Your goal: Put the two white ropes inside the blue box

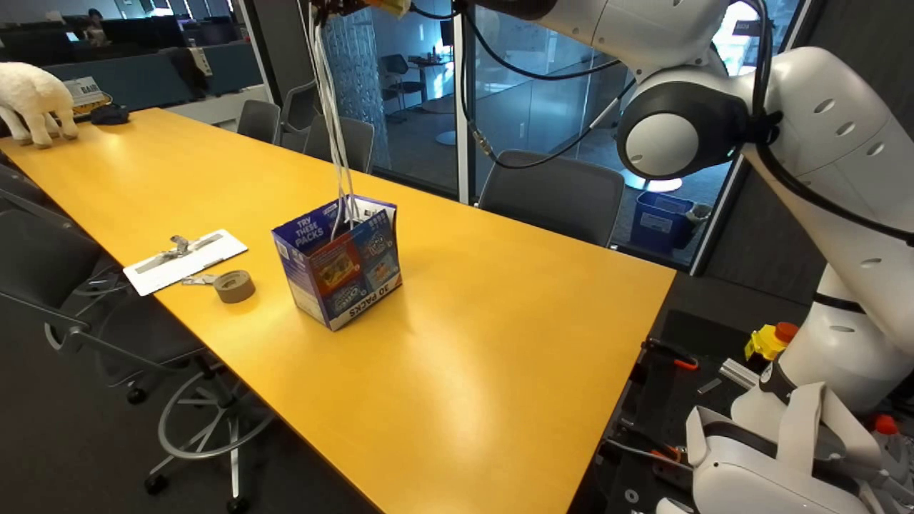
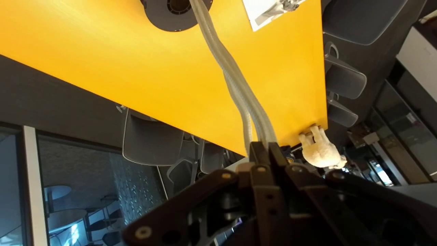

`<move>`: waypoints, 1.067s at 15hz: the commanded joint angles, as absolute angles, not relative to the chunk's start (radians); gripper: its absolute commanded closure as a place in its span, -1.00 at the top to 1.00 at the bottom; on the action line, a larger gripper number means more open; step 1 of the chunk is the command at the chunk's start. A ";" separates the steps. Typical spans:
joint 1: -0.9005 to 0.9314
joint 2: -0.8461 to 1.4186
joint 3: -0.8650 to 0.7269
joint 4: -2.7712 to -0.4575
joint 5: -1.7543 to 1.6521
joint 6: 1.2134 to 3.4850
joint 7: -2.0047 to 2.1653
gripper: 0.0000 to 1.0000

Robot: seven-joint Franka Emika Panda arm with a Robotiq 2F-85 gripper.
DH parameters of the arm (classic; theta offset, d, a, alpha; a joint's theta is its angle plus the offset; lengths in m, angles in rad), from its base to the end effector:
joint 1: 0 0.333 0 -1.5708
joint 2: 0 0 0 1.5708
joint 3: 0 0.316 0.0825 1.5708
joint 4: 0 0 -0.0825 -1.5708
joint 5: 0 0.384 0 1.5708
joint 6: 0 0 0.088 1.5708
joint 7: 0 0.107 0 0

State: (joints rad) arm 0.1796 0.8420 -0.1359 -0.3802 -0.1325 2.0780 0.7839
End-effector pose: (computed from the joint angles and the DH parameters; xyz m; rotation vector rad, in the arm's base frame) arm 0.7545 0.0968 0.6897 -2.5731 0.8487 -1.2716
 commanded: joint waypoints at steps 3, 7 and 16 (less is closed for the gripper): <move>0.176 0.870 -0.143 -0.386 -0.142 2.102 0.793 -0.90; 0.172 0.900 -0.130 -0.406 -0.128 2.103 0.779 -0.90; 0.143 1.004 -0.030 -0.393 -0.020 2.031 0.690 -0.90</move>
State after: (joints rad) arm 0.1692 0.9513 -0.0744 -0.4608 -0.0730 2.0705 0.7479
